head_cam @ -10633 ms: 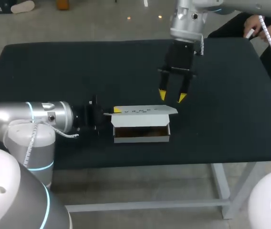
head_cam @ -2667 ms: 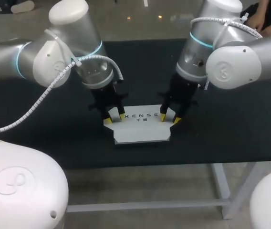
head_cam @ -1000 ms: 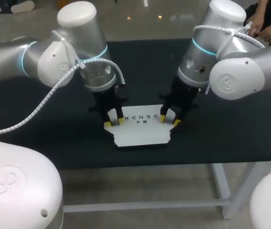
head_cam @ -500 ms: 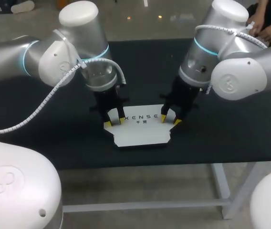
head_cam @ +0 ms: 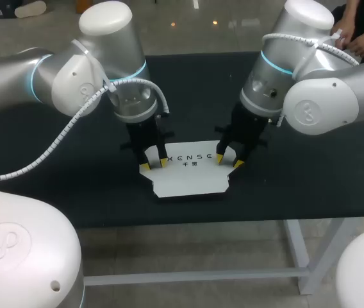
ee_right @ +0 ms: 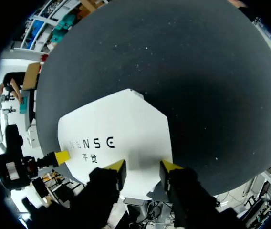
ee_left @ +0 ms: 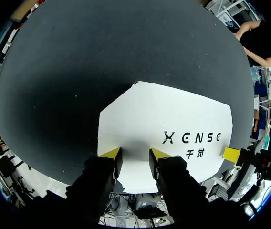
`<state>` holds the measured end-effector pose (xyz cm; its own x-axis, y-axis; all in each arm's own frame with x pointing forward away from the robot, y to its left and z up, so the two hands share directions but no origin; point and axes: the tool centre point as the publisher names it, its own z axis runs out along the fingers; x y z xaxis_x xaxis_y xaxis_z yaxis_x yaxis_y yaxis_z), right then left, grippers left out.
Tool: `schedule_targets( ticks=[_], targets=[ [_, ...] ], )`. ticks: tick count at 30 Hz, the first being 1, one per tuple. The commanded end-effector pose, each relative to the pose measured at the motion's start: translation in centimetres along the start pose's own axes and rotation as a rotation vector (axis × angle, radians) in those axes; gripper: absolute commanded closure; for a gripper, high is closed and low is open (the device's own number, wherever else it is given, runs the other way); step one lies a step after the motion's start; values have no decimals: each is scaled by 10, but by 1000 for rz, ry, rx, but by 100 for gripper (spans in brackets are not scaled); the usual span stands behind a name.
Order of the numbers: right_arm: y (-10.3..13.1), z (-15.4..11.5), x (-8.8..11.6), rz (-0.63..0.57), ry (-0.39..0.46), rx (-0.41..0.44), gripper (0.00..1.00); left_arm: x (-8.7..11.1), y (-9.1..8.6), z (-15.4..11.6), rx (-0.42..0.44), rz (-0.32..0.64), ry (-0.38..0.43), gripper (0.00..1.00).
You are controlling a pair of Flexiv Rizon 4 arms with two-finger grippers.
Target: Assemble the packaging by folding the flat box into shape, placing the metal phone stand inside, and closing the box properly
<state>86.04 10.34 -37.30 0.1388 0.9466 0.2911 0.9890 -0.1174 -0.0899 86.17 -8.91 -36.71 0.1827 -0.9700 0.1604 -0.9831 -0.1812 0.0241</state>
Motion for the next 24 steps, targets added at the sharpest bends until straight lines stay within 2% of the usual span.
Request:
schedule_targets(
  ticks=[1, 3, 7, 15, 17, 18, 20, 23, 24],
  targets=[
    [0, 0, 0, -1, 0, 2, 52, 1, 0, 1, 2, -1, -8, 51],
    [0, 0, 0, -1, 0, 2, 53, 1, 0, 1, 2, -1, -8, 55],
    [0, 0, 0, -1, 0, 2, 53, 1, 0, 1, 2, -1, -8, 51],
    [0, 0, 0, -1, 0, 2, 53, 1, 0, 1, 2, -1, -8, 50],
    [0, 0, 0, -1, 0, 2, 52, 1, 0, 1, 2, -1, -8, 40],
    [0, 0, 0, -1, 0, 2, 52, 1, 0, 1, 2, -1, -8, 38],
    [0, 0, 0, -1, 0, 2, 53, 1, 0, 1, 2, -1, -8, 47],
    [0, 0, 0, -1, 0, 2, 56, 1, 0, 1, 2, -1, -8, 47],
    [0, 0, 0, -1, 0, 2, 59, 1, 0, 1, 2, -1, -8, 51]
  ],
)
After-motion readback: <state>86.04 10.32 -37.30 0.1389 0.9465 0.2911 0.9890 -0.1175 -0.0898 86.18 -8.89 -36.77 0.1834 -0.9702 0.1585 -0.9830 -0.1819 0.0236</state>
